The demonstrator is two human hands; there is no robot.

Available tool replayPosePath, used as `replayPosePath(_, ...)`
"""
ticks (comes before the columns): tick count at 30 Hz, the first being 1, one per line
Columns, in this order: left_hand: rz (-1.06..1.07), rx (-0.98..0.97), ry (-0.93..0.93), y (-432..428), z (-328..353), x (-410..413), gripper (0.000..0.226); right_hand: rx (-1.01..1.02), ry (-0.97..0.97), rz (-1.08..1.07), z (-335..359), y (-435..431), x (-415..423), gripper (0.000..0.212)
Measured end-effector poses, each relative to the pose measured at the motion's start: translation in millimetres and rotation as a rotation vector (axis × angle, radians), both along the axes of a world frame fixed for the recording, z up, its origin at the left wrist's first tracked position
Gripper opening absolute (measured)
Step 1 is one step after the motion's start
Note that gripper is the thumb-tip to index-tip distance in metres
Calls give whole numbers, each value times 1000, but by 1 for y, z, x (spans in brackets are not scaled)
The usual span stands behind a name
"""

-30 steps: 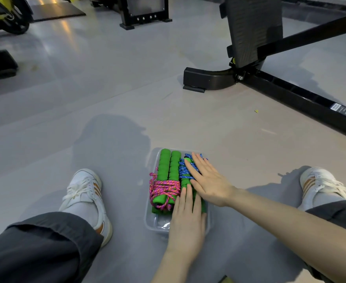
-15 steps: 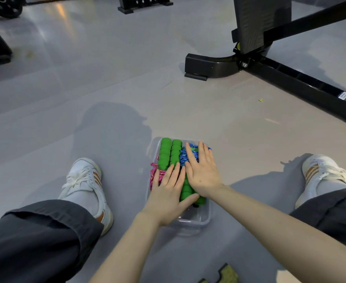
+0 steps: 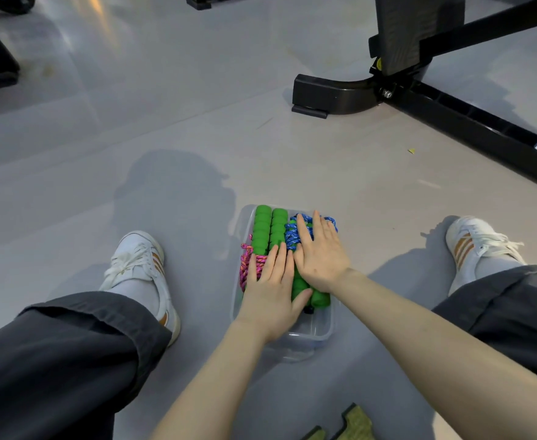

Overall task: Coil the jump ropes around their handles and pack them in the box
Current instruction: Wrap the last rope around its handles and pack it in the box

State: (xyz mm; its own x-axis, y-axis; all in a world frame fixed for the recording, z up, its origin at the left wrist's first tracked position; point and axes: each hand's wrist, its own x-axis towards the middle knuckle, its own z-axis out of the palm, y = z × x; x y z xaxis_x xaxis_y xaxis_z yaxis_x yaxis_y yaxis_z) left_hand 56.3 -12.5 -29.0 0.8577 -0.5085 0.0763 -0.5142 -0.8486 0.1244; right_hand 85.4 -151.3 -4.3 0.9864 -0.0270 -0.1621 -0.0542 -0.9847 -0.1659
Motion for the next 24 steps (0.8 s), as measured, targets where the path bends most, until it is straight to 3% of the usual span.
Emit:
replayPosePath(7,-41,-9,-50,4,-9,-2,73,120,-238,-66,-13,1,-14,70)
replayPosePath(13,-26,-47,3,6,-8,-1,81,379,-207,-164,-9,2,-17,53)
replayPosePath(19,-25,-60,-74,5,-13,-3,75,298,-214,-90,-10,5,-17,67)
replayPosePath(24,-36,-85,-127,3,-13,-3,69,59,-137,-79,-13,-2,-11,82)
